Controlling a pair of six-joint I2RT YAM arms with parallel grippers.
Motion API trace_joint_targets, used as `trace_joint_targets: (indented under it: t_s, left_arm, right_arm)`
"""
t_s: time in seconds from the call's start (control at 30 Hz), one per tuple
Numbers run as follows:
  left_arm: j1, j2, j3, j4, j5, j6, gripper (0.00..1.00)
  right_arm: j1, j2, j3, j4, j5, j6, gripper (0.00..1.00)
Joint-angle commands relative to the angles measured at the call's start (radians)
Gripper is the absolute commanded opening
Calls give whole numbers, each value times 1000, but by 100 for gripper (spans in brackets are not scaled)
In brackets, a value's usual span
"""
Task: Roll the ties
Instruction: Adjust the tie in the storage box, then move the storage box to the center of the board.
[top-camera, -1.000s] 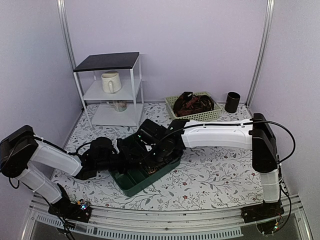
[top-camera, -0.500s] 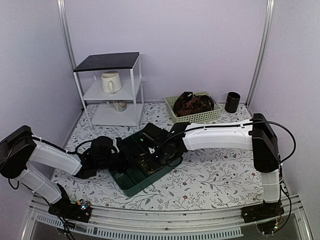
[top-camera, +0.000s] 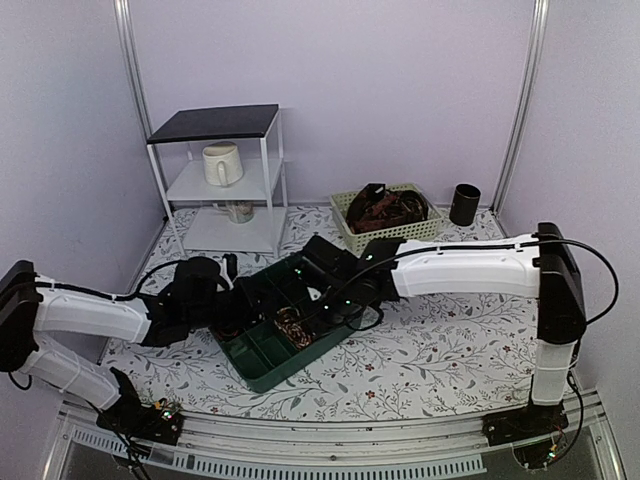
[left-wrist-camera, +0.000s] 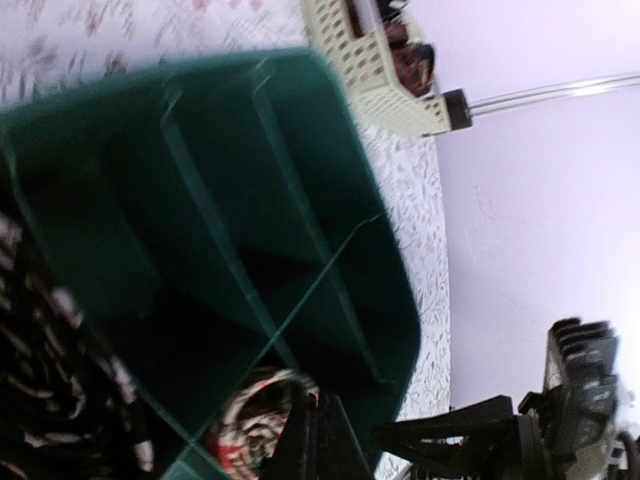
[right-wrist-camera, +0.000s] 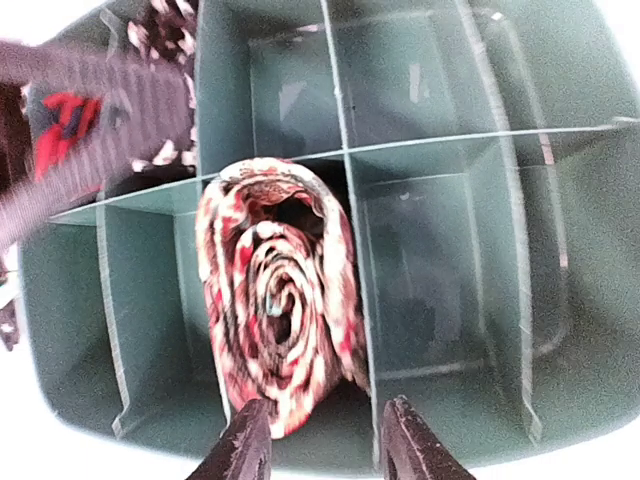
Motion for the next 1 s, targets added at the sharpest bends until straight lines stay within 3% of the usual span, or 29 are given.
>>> trace_joint_targets:
  t_s: [0.0, 0.17, 0.37, 0.57, 0.73, 0.97]
  left_arm:
    - [-2, -98, 92, -174, -115, 127, 4]
    - [8, -205, 135, -300, -206, 291, 18]
    - [60, -330, 174, -441, -241, 536, 51]
    - [138, -453, 158, -513, -218, 651, 71]
    - [182, -531, 129, -531, -206, 688, 79]
    - [230, -540, 159, -609, -146, 717, 79]
  right_arm:
    - [-5, -139, -79, 32, 44, 37, 40]
    - [-22, -206, -213, 55, 128, 104, 40]
    - [-137, -328, -431, 171, 161, 192, 41]
    - [-224, -353, -544, 260, 180, 248, 41]
    - [-250, -243, -503, 333, 168, 217, 41]
    - [-245, -51, -298, 378, 82, 177, 41]
